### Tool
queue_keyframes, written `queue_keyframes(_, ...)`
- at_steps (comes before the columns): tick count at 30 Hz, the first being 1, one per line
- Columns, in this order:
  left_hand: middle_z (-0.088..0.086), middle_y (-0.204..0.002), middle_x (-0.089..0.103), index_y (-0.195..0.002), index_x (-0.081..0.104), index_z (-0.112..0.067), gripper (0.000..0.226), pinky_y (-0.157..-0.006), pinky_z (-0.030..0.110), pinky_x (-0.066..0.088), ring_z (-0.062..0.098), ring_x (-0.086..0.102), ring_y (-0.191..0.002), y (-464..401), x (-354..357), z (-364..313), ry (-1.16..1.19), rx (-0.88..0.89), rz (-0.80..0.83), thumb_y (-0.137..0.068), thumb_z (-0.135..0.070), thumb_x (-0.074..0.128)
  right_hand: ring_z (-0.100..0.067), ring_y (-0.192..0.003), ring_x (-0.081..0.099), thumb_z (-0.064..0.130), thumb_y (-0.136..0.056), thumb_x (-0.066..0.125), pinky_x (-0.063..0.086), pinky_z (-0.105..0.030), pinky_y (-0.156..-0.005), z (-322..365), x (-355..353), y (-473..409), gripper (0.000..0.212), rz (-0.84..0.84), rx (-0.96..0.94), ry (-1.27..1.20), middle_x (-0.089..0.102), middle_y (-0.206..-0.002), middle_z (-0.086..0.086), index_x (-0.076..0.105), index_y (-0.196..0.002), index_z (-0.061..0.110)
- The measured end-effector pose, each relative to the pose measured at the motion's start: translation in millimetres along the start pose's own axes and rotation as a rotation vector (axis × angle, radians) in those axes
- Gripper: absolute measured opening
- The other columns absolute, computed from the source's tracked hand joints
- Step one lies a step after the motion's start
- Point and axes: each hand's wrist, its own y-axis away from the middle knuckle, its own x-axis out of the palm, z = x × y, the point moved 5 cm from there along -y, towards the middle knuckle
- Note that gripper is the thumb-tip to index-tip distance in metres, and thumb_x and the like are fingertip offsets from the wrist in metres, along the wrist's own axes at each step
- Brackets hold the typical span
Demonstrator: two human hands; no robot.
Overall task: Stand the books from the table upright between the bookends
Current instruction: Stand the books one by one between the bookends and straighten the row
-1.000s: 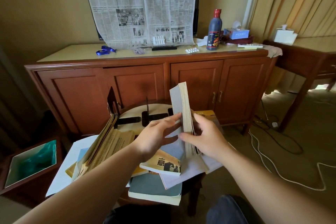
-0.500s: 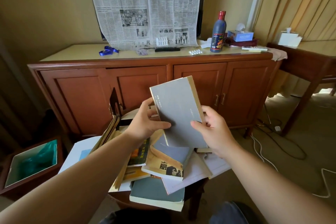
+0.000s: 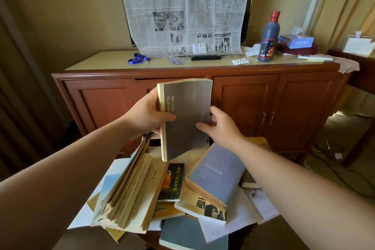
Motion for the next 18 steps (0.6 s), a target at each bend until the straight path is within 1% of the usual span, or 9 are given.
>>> queue_keyframes(2,0.007,-0.112,0.072,-0.129,0.051,-0.033,0.062,-0.069,0.050,0.066,0.027,0.077,-0.094,-11,-19,4,-0.021,-0.030,-0.072,-0.087,0.008,0.072,-0.008,-0.110,0.066,0.041,-0.089,0.078,0.058,-0.037,-0.093,4,10,-21,0.039,0.011,0.005,0.028,0.070,-0.117,0.017,0.062,-0.124,0.034)
queue_keyframes(3,0.008,-0.110,0.072,-0.127,0.052,-0.031,0.060,-0.066,0.049,0.066,0.027,0.078,-0.092,-16,-28,7,-0.018,-0.047,-0.111,-0.086,0.010,0.071,-0.009,-0.110,0.066,0.040,-0.087,0.080,0.056,-0.033,-0.093,3,14,-32,0.042,0.015,0.007,0.053,0.070,-0.117,0.016,0.063,-0.125,0.033)
queue_keyframes(4,0.008,-0.108,0.073,-0.124,0.053,-0.030,0.058,-0.063,0.046,0.065,0.027,0.078,-0.090,-22,-37,10,-0.022,-0.062,-0.153,-0.086,0.010,0.071,-0.011,-0.116,0.064,0.040,-0.086,0.081,0.052,-0.030,-0.095,2,19,-41,0.050,0.017,0.010,0.105,0.069,-0.124,0.013,0.062,-0.131,0.031)
queue_keyframes(6,0.005,-0.106,0.072,-0.119,0.053,-0.030,0.054,-0.059,0.040,0.064,0.026,0.077,-0.088,-33,-56,15,-0.058,-0.098,-0.241,-0.086,0.008,0.071,-0.018,-0.133,0.055,0.041,-0.085,0.082,0.044,-0.028,-0.102,-4,27,-57,0.070,0.034,0.014,0.228,0.059,-0.145,0.004,0.052,-0.147,0.030)
queue_keyframes(9,0.002,-0.105,0.069,-0.122,0.051,-0.031,0.053,-0.057,0.038,0.064,0.023,0.074,-0.088,-54,-78,31,-0.122,-0.151,-0.339,-0.087,0.004,0.071,-0.020,-0.146,0.041,0.034,-0.089,0.078,0.036,-0.026,-0.108,-20,39,-76,0.078,0.095,0.021,0.285,0.043,-0.160,0.002,0.040,-0.156,0.029)
queue_keyframes(10,0.001,-0.105,0.069,-0.123,0.051,-0.031,0.053,-0.058,0.041,0.065,0.023,0.074,-0.088,-62,-82,38,-0.131,-0.167,-0.361,-0.086,0.002,0.071,-0.020,-0.148,0.038,0.033,-0.090,0.078,0.034,-0.026,-0.110,-26,45,-81,0.079,0.129,0.022,0.303,0.040,-0.162,0.003,0.038,-0.158,0.029)
queue_keyframes(13,0.001,-0.106,0.068,-0.122,0.051,-0.031,0.051,-0.066,0.048,0.066,0.025,0.073,-0.089,-86,-82,66,-0.151,-0.228,-0.405,-0.086,-0.002,0.072,-0.018,-0.150,0.034,0.035,-0.090,0.079,0.032,-0.035,-0.120,-40,61,-94,0.084,0.195,-0.004,0.372,0.036,-0.164,0.005,0.033,-0.160,0.031)
queue_keyframes(16,0.003,-0.109,0.067,-0.122,0.049,-0.030,0.048,-0.068,0.048,0.067,0.027,0.073,-0.090,-112,-72,95,-0.142,-0.278,-0.420,-0.088,-0.005,0.073,-0.017,-0.150,0.035,0.034,-0.090,0.079,0.031,-0.034,-0.121,-49,72,-102,0.087,0.207,-0.033,0.390,0.035,-0.165,0.003,0.030,-0.161,0.028)
queue_keyframes(18,0.003,-0.108,0.067,-0.122,0.048,-0.031,0.048,-0.068,0.049,0.067,0.028,0.073,-0.090,-130,-63,114,-0.123,-0.302,-0.424,-0.088,-0.005,0.072,-0.017,-0.149,0.037,0.031,-0.091,0.078,0.032,-0.033,-0.121,-53,76,-108,0.084,0.165,-0.065,0.380,0.038,-0.163,0.003,0.032,-0.161,0.026)
